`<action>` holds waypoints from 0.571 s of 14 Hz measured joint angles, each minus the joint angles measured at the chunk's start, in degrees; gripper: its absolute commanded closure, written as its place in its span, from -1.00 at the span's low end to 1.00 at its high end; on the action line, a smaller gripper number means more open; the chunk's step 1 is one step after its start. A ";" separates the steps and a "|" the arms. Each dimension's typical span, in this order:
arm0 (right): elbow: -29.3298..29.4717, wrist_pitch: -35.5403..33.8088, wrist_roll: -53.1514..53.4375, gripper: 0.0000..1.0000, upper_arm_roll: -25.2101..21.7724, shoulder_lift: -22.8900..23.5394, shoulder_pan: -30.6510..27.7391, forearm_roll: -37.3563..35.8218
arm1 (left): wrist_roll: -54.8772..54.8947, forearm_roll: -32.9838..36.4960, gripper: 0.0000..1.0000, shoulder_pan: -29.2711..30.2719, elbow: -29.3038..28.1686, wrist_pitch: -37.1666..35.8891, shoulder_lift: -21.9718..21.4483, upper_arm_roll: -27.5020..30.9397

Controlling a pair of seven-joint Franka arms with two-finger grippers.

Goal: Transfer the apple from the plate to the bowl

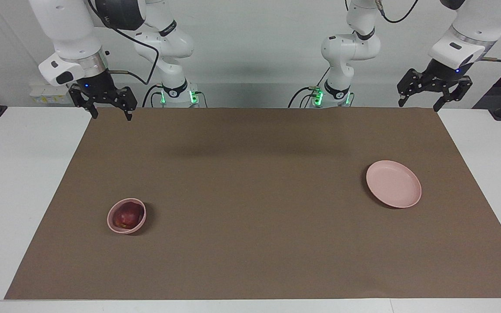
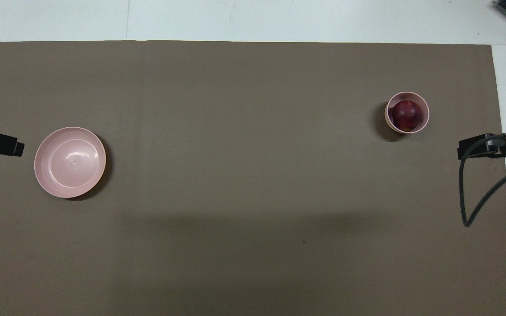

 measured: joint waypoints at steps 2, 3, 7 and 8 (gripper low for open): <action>2.10 -3.50 0.00 -1.00 0.00 0.04 -0.01 0.32 | 0.07 0.25 -1.00 0.00 0.00 0.00 0.00 0.05; 3.26 -5.22 0.00 -1.00 -0.05 0.11 -0.04 1.24 | 0.07 0.35 -1.00 0.00 0.00 -0.01 0.00 0.15; 5.82 -7.25 0.00 -1.00 -0.39 0.73 -0.16 3.48 | 0.06 0.44 -1.00 0.19 0.00 -0.09 0.00 0.66; 5.94 -6.78 0.00 -1.00 -0.39 0.90 -0.16 3.48 | 0.05 0.45 -1.00 0.27 -0.01 -0.13 0.00 0.80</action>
